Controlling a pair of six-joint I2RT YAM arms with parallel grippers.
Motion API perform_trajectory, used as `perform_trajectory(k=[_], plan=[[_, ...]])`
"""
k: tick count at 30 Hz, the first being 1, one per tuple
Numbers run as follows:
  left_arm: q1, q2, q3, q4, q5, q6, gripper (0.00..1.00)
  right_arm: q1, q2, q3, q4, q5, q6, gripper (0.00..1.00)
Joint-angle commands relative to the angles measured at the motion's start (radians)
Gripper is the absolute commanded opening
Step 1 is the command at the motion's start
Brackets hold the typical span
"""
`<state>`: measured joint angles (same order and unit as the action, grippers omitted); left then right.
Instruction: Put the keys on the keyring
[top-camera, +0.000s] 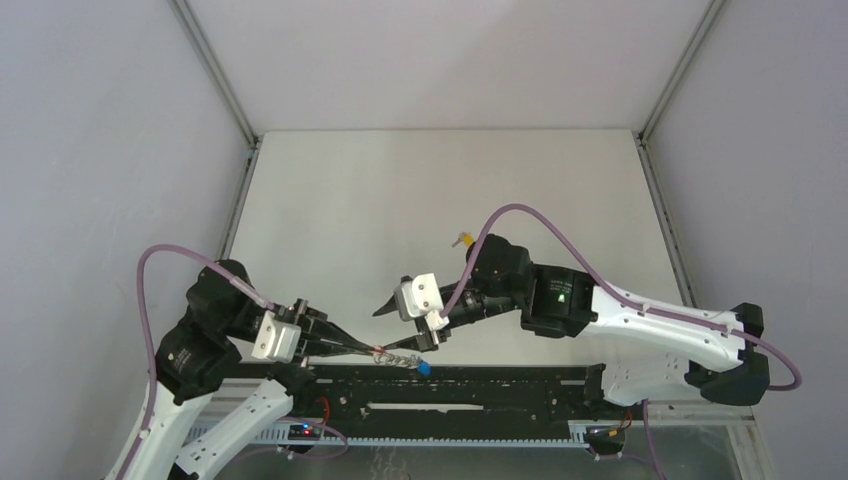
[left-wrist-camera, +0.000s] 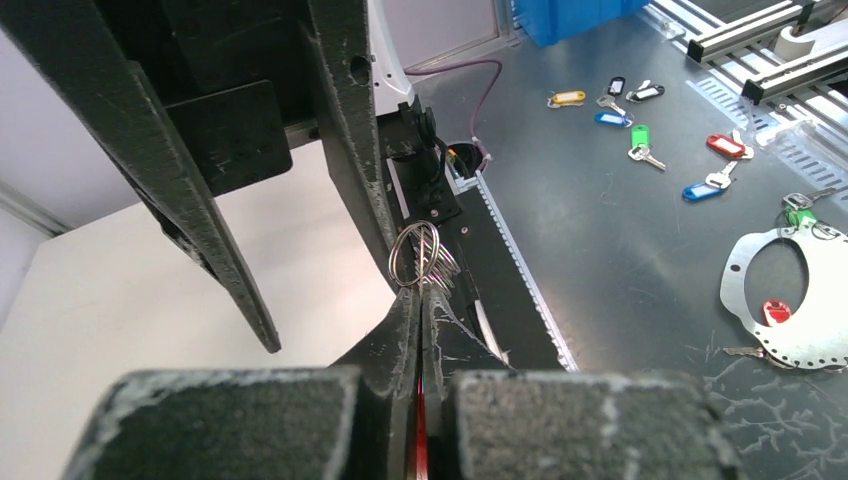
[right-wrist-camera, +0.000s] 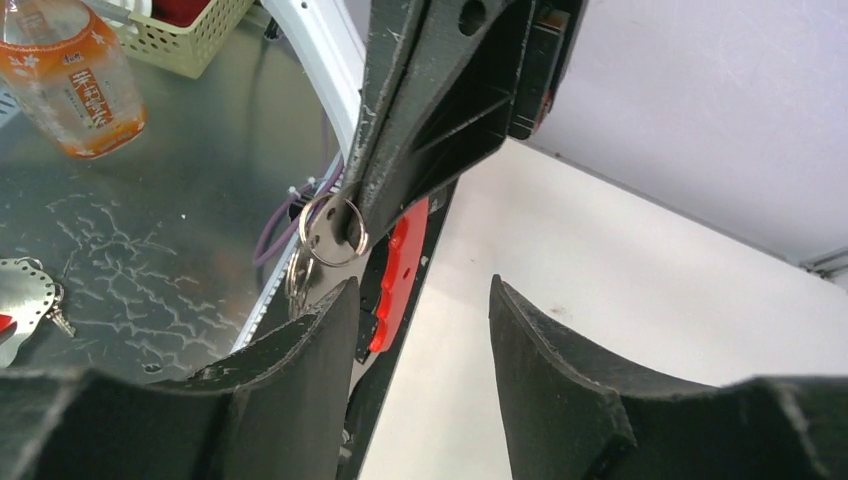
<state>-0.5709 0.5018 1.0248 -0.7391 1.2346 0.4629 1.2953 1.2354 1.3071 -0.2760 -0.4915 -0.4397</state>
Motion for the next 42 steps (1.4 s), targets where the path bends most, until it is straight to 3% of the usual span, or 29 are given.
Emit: perform_trajectory(k=[1, 11, 17, 27, 32, 42], plan=[[0.002, -0.005, 0.047, 0.067, 0.026, -0.045, 0.0, 0.028, -0.032, -0.023, 0.093, 0.039, -0.041, 0.58], [0.002, 0.001, 0.043, 0.083, 0.017, -0.062, 0.0, 0.053, -0.079, -0.066, 0.181, 0.025, 0.006, 0.43], [0.002, 0.002, 0.04, 0.084, 0.02, -0.064, 0.0, 0.053, -0.096, -0.077, 0.204, -0.016, 0.022, 0.41], [0.002, 0.003, 0.043, 0.087, 0.008, -0.064, 0.0, 0.05, -0.094, -0.075, 0.173, -0.012, 0.034, 0.41], [0.002, -0.008, 0.033, 0.116, -0.068, -0.101, 0.0, 0.005, -0.131, -0.075, 0.17, 0.04, 0.136, 0.46], [0.002, -0.007, 0.02, 0.137, -0.094, -0.121, 0.0, 0.025, -0.139, -0.039, 0.095, 0.096, 0.126, 0.51]])
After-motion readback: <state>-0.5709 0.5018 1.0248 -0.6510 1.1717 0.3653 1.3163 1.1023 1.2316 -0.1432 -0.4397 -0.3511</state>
